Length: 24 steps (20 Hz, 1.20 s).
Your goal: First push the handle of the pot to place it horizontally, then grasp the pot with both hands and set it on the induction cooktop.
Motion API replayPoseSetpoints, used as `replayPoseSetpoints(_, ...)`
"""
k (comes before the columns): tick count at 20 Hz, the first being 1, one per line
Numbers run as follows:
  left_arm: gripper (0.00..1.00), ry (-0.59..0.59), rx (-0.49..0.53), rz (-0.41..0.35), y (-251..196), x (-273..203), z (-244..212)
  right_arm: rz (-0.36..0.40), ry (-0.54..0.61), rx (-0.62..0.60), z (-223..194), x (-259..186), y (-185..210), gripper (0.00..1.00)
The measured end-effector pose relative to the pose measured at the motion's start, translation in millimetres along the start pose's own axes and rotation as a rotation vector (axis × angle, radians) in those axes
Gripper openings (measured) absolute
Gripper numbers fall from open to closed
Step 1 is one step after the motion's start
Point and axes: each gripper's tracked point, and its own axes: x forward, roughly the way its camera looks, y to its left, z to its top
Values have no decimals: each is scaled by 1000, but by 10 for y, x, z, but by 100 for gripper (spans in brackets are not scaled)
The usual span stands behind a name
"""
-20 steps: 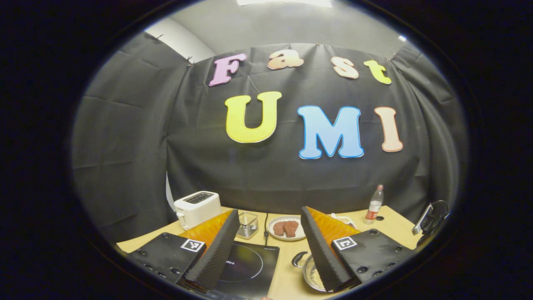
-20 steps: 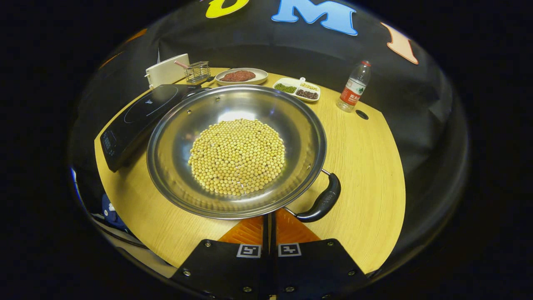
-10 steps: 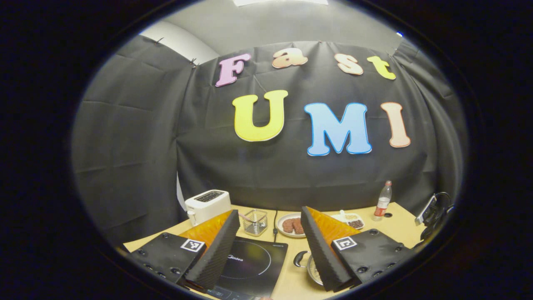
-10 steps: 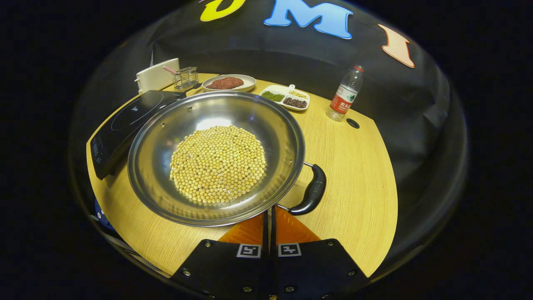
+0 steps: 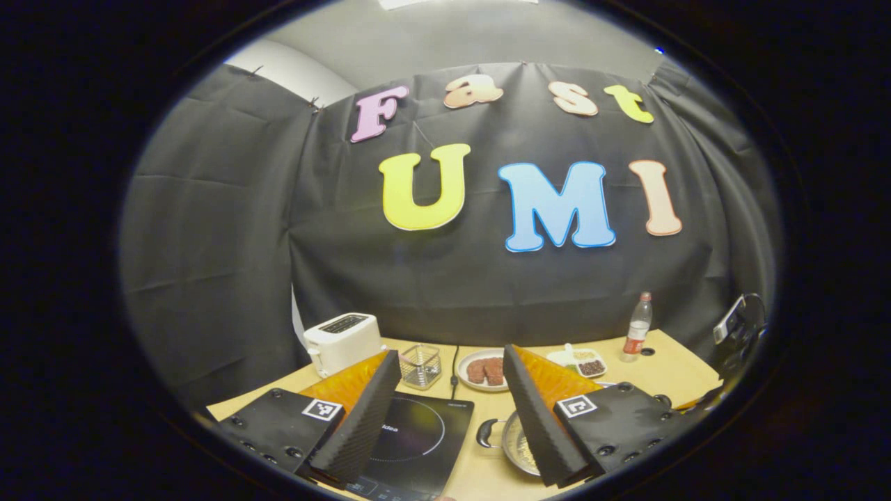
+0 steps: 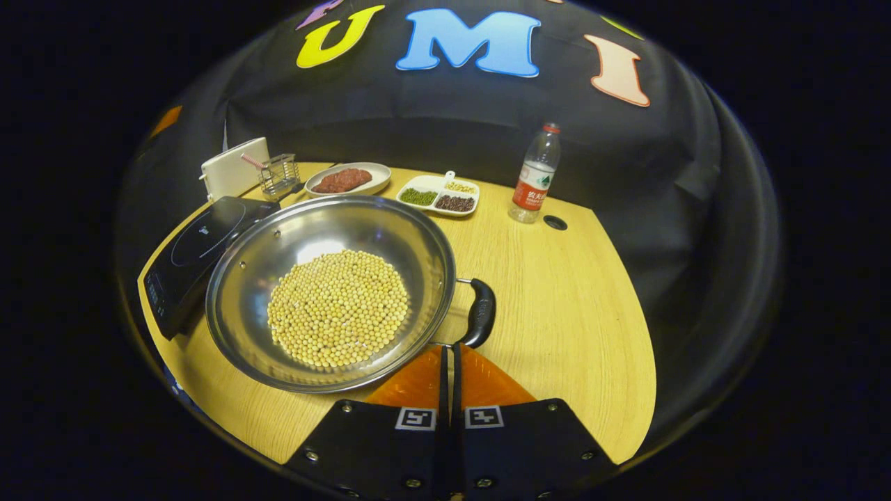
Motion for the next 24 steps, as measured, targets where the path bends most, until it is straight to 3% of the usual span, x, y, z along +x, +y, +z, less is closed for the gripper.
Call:
replayPoseSetpoints(3, 93, 14, -2, -20, -150, 36, -93, 16, -68, 73, 143, -119, -46, 1)
replayPoseSetpoints(6, 96, 39, 8, -37, -299, 83, -248, 30, -130, 95, 290, -193, -78, 74)
replayPoseSetpoints(7, 96, 53, 9, -44, -359, 97, -324, 33, -150, 98, 322, -249, -84, 92)
replayPoseSetpoints(8, 93, 65, 11, -47, -391, 119, -385, 41, -163, 103, 351, -257, -82, 100)
replayPoseSetpoints(12, 100, 142, 20, -71, -524, 220, -738, 61, -182, 103, 372, -254, -55, 100)
replayPoseSetpoints(13, 97, 161, 22, -78, -540, 243, -812, 61, -179, 105, 364, -233, -42, 100)
replayPoseSetpoints(17, 100, 232, 32, -115, -545, 437, -1128, 51, -160, 124, 376, -161, -9, 100)
replayPoseSetpoints(24, 93, 331, 47, -233, -631, 778, -1534, -5, -111, 180, 377, 13, 55, 100)
